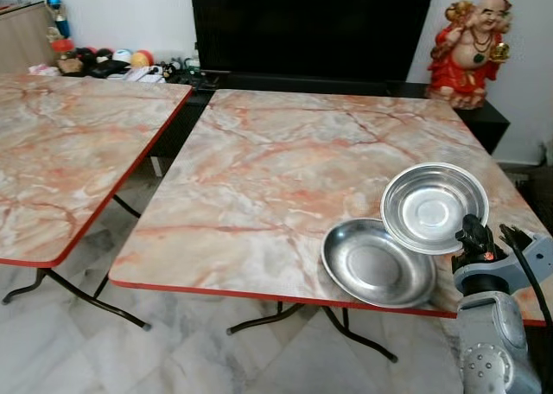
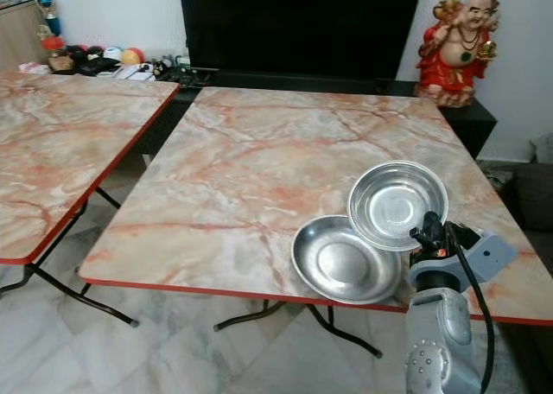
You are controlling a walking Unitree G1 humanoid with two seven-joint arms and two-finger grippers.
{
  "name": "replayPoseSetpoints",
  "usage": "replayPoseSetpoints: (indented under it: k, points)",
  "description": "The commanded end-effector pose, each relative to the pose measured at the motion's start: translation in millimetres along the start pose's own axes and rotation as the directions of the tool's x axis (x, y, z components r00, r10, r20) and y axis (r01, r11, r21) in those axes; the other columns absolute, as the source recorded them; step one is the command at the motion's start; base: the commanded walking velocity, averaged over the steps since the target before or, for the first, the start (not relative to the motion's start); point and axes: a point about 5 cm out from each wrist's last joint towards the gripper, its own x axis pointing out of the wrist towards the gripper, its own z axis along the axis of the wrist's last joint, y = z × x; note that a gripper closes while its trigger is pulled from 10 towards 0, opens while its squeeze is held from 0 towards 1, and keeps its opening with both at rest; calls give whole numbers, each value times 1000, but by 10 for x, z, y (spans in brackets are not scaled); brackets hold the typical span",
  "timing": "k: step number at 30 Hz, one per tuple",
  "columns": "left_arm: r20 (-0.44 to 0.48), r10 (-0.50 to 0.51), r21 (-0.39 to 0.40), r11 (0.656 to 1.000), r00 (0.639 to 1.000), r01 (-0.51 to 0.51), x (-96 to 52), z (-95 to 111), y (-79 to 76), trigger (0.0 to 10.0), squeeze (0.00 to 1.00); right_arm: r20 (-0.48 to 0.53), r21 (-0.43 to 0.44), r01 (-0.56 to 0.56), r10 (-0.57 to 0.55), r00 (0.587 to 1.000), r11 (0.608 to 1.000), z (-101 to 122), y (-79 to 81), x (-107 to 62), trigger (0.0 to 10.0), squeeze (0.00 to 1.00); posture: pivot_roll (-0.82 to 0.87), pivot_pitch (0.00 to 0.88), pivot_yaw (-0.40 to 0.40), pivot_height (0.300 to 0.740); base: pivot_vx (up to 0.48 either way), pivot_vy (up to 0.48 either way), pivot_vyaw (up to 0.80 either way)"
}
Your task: Setting the table
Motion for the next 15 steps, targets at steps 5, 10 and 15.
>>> replayPoseSetpoints:
  k: [5, 10, 15]
  points:
    - [-10, 6, 26, 1000, 1000, -6, -6, -5, 54, 10000, 0, -99, 33, -47, 50, 994, 998, 196, 146, 126, 10000, 0, 83, 22, -28, 740, 0, 0, 0]
    - [-9, 0, 39, 999, 1000, 1, 5, 18, 38, 10000, 0, -177, 56, 18, -7, 984, 998, 201, 21, 231, 10000, 0, 79, 24, -31, 740, 0, 0, 0]
    - [-7, -3, 35, 999, 1000, 4, 8, 22, 20, 10000, 0, -270, -14, -5, 1, 963, 1000, 144, -7, 248, 10000, 0, 91, 26, -44, 740, 0, 0, 0]
